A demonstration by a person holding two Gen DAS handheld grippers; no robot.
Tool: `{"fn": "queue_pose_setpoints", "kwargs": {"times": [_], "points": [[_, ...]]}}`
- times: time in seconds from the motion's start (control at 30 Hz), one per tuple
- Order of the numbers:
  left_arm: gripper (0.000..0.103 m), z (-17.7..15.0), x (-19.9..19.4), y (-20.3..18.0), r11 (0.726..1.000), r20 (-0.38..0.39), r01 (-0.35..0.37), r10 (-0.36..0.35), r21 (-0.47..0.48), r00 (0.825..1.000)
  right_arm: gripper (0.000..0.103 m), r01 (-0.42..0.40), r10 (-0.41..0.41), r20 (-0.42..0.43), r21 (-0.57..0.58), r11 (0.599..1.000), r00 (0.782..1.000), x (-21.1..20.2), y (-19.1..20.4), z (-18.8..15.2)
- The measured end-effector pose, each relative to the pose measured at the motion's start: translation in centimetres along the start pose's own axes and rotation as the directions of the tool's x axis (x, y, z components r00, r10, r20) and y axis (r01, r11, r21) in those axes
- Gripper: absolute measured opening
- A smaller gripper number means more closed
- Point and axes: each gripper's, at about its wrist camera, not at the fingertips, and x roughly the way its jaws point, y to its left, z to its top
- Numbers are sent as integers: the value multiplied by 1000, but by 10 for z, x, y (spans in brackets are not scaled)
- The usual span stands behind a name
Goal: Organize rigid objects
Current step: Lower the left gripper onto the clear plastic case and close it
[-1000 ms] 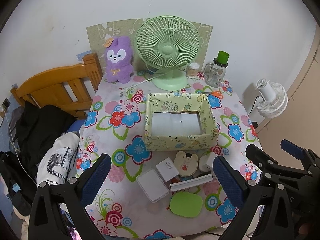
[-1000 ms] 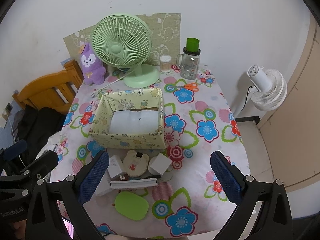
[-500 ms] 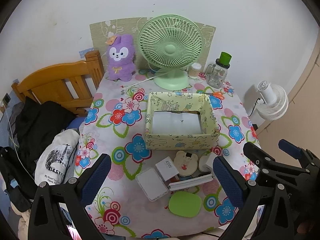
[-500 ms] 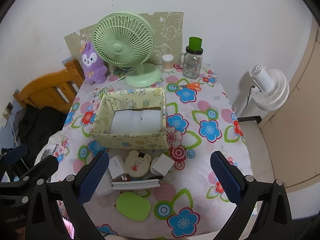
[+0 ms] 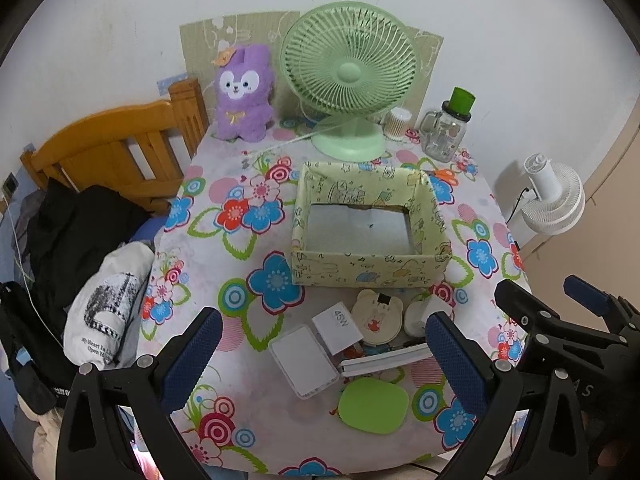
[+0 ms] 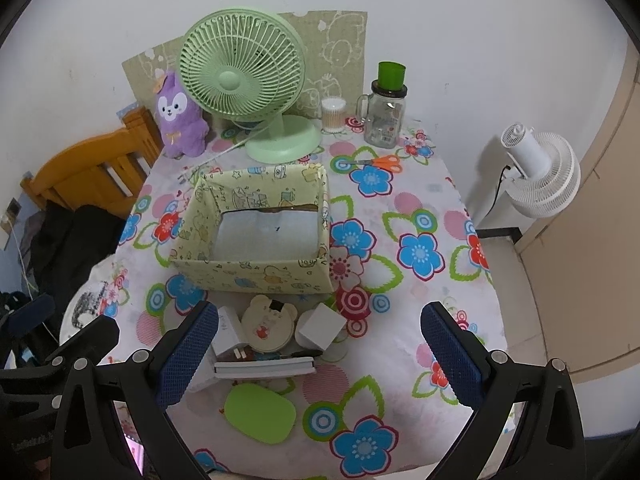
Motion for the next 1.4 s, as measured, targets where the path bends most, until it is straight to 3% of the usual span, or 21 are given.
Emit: {"fn": "queue_pose_setpoints", "kwargs": {"times": [0.27,0.7,1.4], "points": [[101,-7,29,17,998,-55,-1,-3,-62,998,103,-22,21,-16,-63,998,1000,25,6,-2],[100,-17,82,21,997,-118,-40,32,-67,993,102,-33,27,-79,-79,996,997,80,6,-12],[94,-46,156,40,986,-270,-86,45,-143,962,101,-9,-2,-188,-58,998,982,149,8,-32]]}}
